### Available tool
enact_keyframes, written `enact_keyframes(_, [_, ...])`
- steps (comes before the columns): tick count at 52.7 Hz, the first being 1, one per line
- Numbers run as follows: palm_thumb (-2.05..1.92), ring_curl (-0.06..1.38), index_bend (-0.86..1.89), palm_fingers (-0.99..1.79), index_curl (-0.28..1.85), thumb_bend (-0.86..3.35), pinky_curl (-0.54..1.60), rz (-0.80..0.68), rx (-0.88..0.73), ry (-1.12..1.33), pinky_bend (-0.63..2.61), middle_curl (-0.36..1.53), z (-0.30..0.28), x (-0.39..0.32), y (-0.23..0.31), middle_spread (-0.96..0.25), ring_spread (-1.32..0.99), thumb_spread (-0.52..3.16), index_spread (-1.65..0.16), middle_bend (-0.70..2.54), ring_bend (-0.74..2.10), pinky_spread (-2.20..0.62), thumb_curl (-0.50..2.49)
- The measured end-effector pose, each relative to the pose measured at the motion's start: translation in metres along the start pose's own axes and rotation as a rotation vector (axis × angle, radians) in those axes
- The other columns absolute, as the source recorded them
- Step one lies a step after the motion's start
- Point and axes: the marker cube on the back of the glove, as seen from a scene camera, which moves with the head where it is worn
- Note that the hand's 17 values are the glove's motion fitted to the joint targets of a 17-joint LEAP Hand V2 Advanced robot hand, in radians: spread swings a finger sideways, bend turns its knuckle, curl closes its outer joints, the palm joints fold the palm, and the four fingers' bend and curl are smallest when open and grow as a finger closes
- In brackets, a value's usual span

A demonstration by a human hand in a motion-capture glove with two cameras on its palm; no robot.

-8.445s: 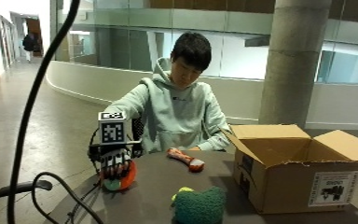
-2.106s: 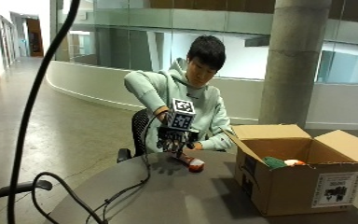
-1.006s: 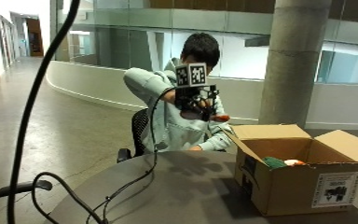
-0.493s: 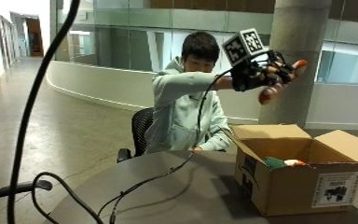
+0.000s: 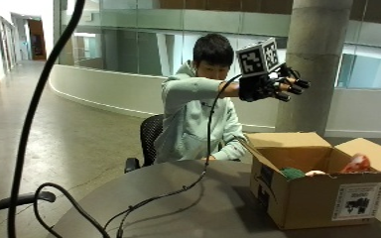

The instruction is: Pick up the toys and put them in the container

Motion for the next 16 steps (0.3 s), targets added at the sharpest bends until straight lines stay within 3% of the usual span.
enact_keyframes(16, [0.36, 0.25, 0.25, -0.06, 0.48, 0.00, 0.36, -0.099, 0.111, 0.247, 0.66, 0.25, -0.059, 0.026, 0.046, 0.00, -0.05, 1.40, -0.29, 0.13, 0.21, 0.02, 0.40])
